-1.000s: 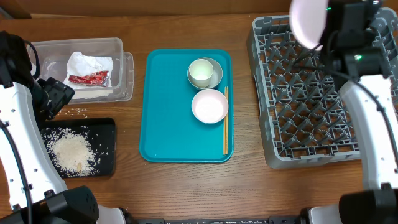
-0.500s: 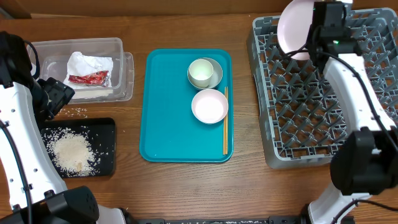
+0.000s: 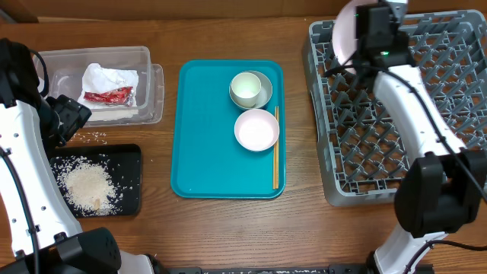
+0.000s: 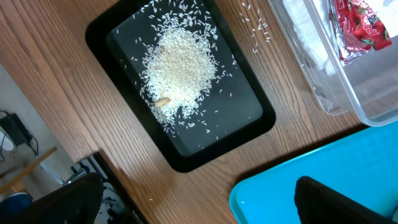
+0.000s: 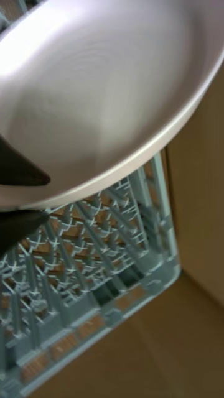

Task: Sort waste into correct bins and load items into the dishwasher
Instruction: 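Carry the plate to the rack and stand it upright in the tines, then release the plate and pull the right gripper back from the rack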

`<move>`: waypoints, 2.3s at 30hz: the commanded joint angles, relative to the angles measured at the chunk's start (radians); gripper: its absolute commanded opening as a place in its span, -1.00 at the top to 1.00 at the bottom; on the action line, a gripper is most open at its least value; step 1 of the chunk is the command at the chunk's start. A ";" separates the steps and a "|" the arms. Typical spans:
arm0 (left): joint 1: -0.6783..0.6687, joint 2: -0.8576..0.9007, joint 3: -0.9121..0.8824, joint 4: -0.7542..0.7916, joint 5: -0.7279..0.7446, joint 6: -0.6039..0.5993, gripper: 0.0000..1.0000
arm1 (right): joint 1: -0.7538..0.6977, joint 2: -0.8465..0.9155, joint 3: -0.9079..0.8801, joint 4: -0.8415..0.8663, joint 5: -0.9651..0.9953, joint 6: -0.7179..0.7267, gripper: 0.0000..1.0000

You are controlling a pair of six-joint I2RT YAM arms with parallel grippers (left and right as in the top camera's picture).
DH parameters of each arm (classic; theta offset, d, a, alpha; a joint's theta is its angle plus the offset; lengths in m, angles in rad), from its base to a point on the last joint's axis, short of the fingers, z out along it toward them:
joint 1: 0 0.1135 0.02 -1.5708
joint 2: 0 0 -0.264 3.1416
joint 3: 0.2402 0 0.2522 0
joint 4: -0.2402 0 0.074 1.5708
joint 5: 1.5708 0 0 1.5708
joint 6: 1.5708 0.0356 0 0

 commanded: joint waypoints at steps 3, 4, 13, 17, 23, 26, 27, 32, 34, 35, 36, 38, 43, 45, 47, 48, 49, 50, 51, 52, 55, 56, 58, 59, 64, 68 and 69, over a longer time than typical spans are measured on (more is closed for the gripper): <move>0.002 0.001 0.000 0.002 0.000 0.019 -1.00 | 0.108 -0.007 0.002 0.005 0.159 -0.017 -0.05; 0.002 0.001 0.000 0.002 0.000 0.019 -1.00 | 0.129 -0.008 0.002 0.005 0.187 -0.017 -0.33; 0.002 0.001 0.000 0.002 0.000 0.019 -1.00 | 0.296 -0.068 0.003 -0.002 0.220 -0.016 -1.00; 0.002 0.001 0.000 0.002 0.000 0.019 -1.00 | 0.306 -0.093 0.003 -0.004 0.215 -0.008 -1.00; 0.002 0.001 0.000 0.002 0.000 0.019 -0.99 | 0.304 -0.137 0.003 -0.038 0.022 -0.001 -0.93; 0.002 0.001 0.000 0.002 0.000 0.019 -0.99 | 0.304 -0.140 0.003 -0.078 -0.235 -0.002 -0.54; 0.002 0.001 0.000 0.002 0.000 0.019 -1.00 | 0.304 -0.140 0.003 -0.094 -0.314 -0.002 -0.40; 0.002 0.001 0.000 0.002 0.000 0.019 -1.00 | 0.304 -0.119 0.003 -0.128 -0.599 -0.002 0.58; 0.002 0.001 0.000 0.002 0.000 0.019 -0.99 | 0.304 -0.107 0.003 -0.130 -0.602 -0.002 0.66; 0.002 0.001 0.000 0.002 0.000 0.019 -1.00 | 0.304 -0.096 0.003 -0.131 -0.587 -0.002 0.65; 0.002 0.001 0.000 0.002 0.000 0.019 -1.00 | 0.303 -0.084 0.003 -0.131 -0.567 -0.002 0.66; 0.002 0.001 0.000 0.002 0.000 0.019 -1.00 | 0.294 -0.059 0.003 -0.131 -0.502 -0.002 0.68; 0.002 0.001 0.000 0.002 0.000 0.019 -0.99 | 0.252 -0.002 0.003 -0.132 -0.449 0.032 0.67; 0.002 0.001 0.000 0.002 0.000 0.019 -1.00 | 0.225 0.013 0.003 -0.135 -0.448 0.048 0.66; 0.002 0.001 0.000 0.002 0.000 0.019 -0.99 | 0.197 0.016 0.003 -0.136 -0.448 0.048 0.67; 0.002 0.001 0.000 0.002 0.000 0.019 -0.99 | 0.184 0.016 0.003 -0.136 -0.448 0.048 0.68; 0.002 0.001 0.000 0.002 0.000 0.019 -1.00 | 0.169 0.014 0.003 -0.135 -0.442 0.048 0.70; 0.002 0.001 0.000 0.002 0.000 0.019 -1.00 | 0.158 0.010 0.003 -0.135 -0.430 0.048 0.74; 0.002 0.001 0.000 0.002 0.000 0.019 -1.00 | 0.145 0.004 0.003 -0.138 -0.415 0.048 0.76; 0.002 0.001 0.000 0.002 0.000 0.019 -1.00 | 0.137 -0.003 0.003 -0.140 -0.409 0.048 0.77; 0.002 0.001 0.000 0.002 0.000 0.019 -1.00 | 0.117 -0.035 0.004 -0.147 -0.407 0.048 0.78; 0.002 0.001 0.000 0.002 0.000 0.019 -0.99 | 0.114 -0.050 0.005 -0.146 -0.407 0.048 0.78; 0.002 0.001 0.000 0.002 0.000 0.019 -1.00 | 0.113 -0.077 0.005 -0.146 -0.406 0.047 0.76; 0.002 0.001 0.000 0.002 0.000 0.019 -0.99 | 0.114 -0.092 0.005 -0.146 -0.406 0.047 0.72; 0.002 0.001 0.000 0.003 0.000 0.019 -0.99 | 0.113 -0.142 0.005 -0.146 -0.346 0.048 0.66; 0.003 0.001 0.000 0.005 0.000 0.019 -1.00 | 0.113 -0.154 0.005 -0.146 -0.209 0.047 0.59; 0.003 0.001 0.000 0.005 0.000 0.019 -1.00 | 0.113 -0.154 0.005 -0.148 -0.180 0.047 0.58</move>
